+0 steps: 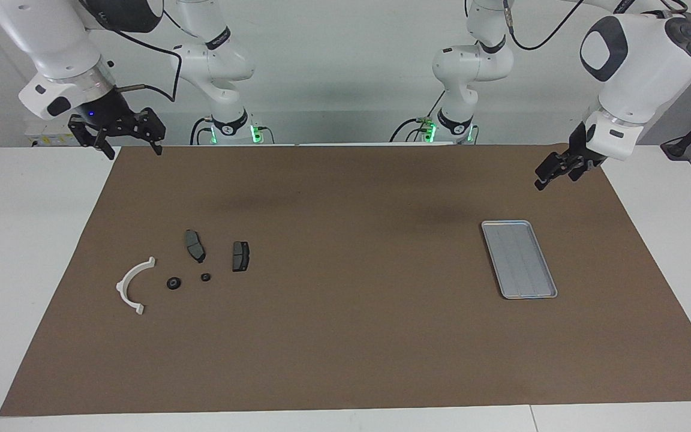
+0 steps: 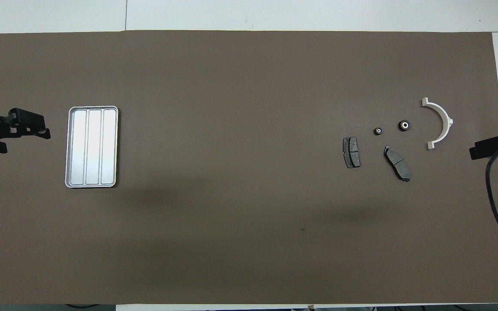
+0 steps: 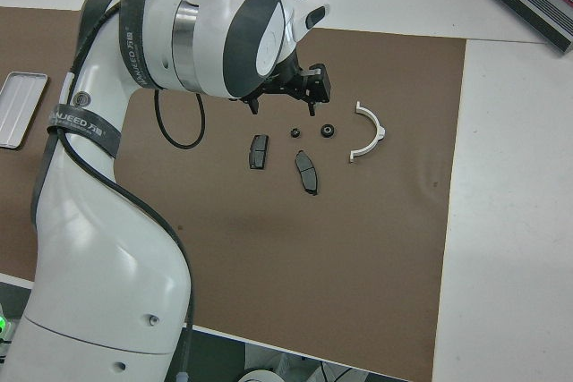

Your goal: Pick bearing gear from pile to tray

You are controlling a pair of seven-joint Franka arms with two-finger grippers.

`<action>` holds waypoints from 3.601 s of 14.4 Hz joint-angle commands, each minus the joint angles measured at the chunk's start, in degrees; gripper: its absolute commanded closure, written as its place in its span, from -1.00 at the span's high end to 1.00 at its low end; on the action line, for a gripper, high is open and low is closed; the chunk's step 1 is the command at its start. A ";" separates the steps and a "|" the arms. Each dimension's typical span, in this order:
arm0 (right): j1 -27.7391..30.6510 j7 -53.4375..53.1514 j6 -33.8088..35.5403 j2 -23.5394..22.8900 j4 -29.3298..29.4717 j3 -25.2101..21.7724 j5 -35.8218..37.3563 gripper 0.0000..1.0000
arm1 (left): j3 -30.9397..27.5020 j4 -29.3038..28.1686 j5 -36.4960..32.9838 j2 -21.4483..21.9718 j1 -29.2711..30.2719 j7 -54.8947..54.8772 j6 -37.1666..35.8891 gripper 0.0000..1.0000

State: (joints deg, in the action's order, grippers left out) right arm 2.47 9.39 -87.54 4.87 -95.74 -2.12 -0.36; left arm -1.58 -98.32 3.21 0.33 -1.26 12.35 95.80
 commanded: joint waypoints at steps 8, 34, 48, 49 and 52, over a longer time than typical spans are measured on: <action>-0.27 -1.48 -1.06 0.84 -1.20 -0.08 0.62 1.00 | 0.00 -0.38 -0.57 0.99 0.12 -0.13 -0.09 1.00; 2.10 0.11 -30.85 -28.34 -2.52 0.36 0.97 0.98 | -0.09 -0.29 -0.57 1.69 0.55 -0.04 0.26 1.00; 0.17 0.28 -36.04 -32.12 -2.70 0.36 0.88 0.92 | 0.00 -1.09 -0.57 2.22 0.12 -0.13 0.09 1.00; 0.17 0.54 -36.04 -32.03 -2.87 0.36 0.88 0.90 | 0.00 -1.09 -0.57 2.22 0.29 -0.39 0.17 1.00; 0.34 2.30 -36.22 -31.94 -3.93 0.36 0.88 0.85 | 0.00 -1.09 -0.57 2.22 0.29 0.04 -0.09 1.00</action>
State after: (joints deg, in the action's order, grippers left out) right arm 2.20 10.35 -122.39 -27.46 -98.18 -2.10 -0.35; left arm -1.57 -98.28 3.21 1.26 -1.08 12.36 95.85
